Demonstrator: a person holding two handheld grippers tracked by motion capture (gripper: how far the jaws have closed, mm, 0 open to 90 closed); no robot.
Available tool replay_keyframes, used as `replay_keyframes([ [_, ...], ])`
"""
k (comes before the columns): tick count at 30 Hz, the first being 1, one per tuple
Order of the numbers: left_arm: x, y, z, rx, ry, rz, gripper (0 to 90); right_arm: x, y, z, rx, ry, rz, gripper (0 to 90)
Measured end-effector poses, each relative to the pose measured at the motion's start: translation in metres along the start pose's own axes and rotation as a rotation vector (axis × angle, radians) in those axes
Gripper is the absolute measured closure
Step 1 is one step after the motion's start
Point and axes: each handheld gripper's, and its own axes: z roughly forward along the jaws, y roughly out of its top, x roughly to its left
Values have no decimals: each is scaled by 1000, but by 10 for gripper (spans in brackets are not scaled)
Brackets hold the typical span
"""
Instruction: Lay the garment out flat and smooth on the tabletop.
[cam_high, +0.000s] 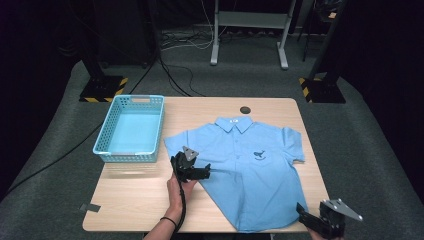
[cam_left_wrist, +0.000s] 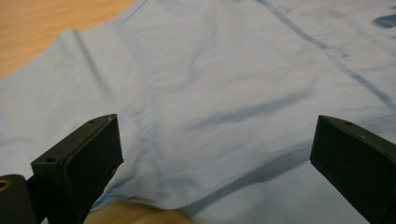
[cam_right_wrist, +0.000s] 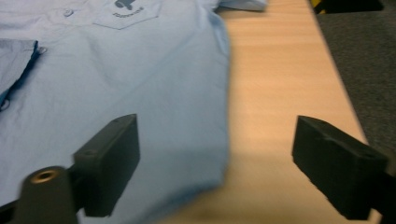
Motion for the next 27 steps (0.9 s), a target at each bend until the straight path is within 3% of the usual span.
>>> replay_keyframes([
  [2,-18,6,-2,0,-32,43,22,6,10,15,13,13,-20,90],
  [6,-51,17,3,30,-144,68,23,12,21,41,38,7,-46,75],
  [9,-74,23,14,71,-192,80,29,10,23,54,51,0,-41,75],
  [13,-96,25,29,130,-207,97,59,5,22,64,63,-6,-23,76],
  [16,-103,23,40,192,-187,104,103,2,18,70,82,-13,-12,67],
  [18,-104,20,44,212,-161,105,181,2,16,70,69,-26,-26,72],
  [21,-101,17,39,187,-133,104,302,3,16,71,65,-37,-38,72],
  [23,-99,14,35,170,-133,94,426,6,15,72,69,-58,-62,72],
  [25,-99,12,32,160,-148,98,615,8,16,74,75,-66,-77,78],
  [27,-99,10,30,158,-145,103,724,8,16,74,73,-66,-75,80],
])
